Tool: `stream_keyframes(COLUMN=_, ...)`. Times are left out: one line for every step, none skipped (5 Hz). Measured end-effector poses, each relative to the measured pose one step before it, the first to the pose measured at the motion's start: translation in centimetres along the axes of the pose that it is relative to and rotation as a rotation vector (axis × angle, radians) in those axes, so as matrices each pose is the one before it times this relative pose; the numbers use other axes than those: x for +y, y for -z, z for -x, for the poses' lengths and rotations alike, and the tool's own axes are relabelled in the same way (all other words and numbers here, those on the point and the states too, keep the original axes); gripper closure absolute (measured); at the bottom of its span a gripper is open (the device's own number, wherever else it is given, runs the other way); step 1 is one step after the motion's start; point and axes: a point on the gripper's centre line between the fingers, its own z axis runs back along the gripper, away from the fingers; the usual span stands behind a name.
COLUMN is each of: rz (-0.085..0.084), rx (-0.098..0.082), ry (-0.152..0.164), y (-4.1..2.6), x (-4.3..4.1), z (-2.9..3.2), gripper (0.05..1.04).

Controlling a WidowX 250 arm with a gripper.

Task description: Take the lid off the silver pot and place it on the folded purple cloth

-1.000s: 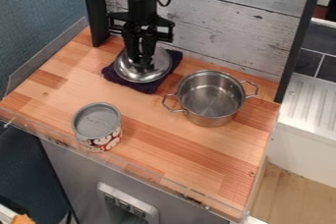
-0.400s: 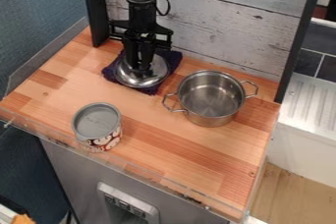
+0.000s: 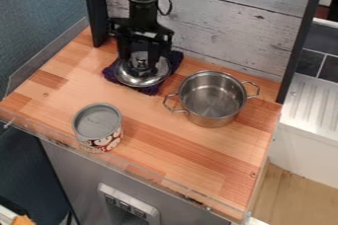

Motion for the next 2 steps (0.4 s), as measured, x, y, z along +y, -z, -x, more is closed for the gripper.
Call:
stream_keyframes(rz=-0.0054, rx=-0.0403, ry=0.02, y=-1.516, x=-0.024, z=-0.13, gripper=0.072)
stream_keyframes(rz=0.0027, rx=-0.0168, ry=0.055, y=-0.364, x=-0.549, z=-0.013, gripper=0.075)
